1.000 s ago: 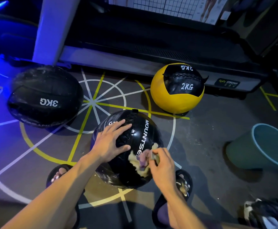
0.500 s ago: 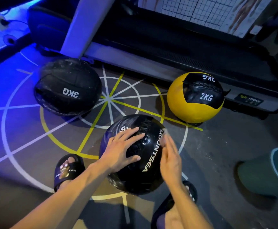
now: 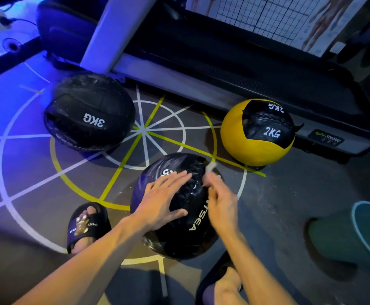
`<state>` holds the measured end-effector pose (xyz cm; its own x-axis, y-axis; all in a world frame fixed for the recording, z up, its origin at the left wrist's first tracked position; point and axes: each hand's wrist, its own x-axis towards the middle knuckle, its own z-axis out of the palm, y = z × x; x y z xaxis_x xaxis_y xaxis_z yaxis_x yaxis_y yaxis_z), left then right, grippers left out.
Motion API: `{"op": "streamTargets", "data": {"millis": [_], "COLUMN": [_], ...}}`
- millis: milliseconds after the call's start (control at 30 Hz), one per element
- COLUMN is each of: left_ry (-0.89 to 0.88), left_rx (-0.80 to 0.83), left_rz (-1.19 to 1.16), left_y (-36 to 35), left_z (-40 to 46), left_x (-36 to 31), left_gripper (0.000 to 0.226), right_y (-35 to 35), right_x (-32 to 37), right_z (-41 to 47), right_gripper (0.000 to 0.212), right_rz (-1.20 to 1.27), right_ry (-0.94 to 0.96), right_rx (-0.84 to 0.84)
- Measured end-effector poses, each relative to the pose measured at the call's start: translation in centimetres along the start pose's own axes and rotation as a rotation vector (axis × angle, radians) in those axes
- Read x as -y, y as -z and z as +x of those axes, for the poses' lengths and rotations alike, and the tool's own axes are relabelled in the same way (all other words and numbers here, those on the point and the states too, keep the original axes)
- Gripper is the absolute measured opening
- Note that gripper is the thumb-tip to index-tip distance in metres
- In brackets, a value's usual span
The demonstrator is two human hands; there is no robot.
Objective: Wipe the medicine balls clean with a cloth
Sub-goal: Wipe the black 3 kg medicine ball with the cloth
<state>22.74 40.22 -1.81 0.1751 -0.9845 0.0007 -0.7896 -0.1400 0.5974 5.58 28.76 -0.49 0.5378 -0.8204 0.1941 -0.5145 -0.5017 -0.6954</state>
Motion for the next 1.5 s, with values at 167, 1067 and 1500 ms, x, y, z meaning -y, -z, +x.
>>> {"op": "streamTargets", "data": {"millis": [167, 1067, 1500], "left_ry": [0.013, -0.026, -0.017], "left_rx": [0.004, -0.043, -0.035], "left_rz": [-0.007, -0.053, -0.038], "left_y": [0.3, -0.5, -0.5], "left_z": [-0.1, -1.2, -1.7], "left_x": [0.5, 1.1, 0.5], "left_gripper": [0.109, 0.092, 0.092], "right_y": [2.8, 1.9, -0.7], "right_x": [2.1, 0.2, -0.6], "right_z": [-5.1, 3.3, 6.5], "right_gripper": [0.035, 0.040, 0.024], "right_rz": [0.076, 0.234, 0.052], "right_ry": [0.340, -0.174, -0.310], "right_rx": [0.362, 0.090, 0.076]}}
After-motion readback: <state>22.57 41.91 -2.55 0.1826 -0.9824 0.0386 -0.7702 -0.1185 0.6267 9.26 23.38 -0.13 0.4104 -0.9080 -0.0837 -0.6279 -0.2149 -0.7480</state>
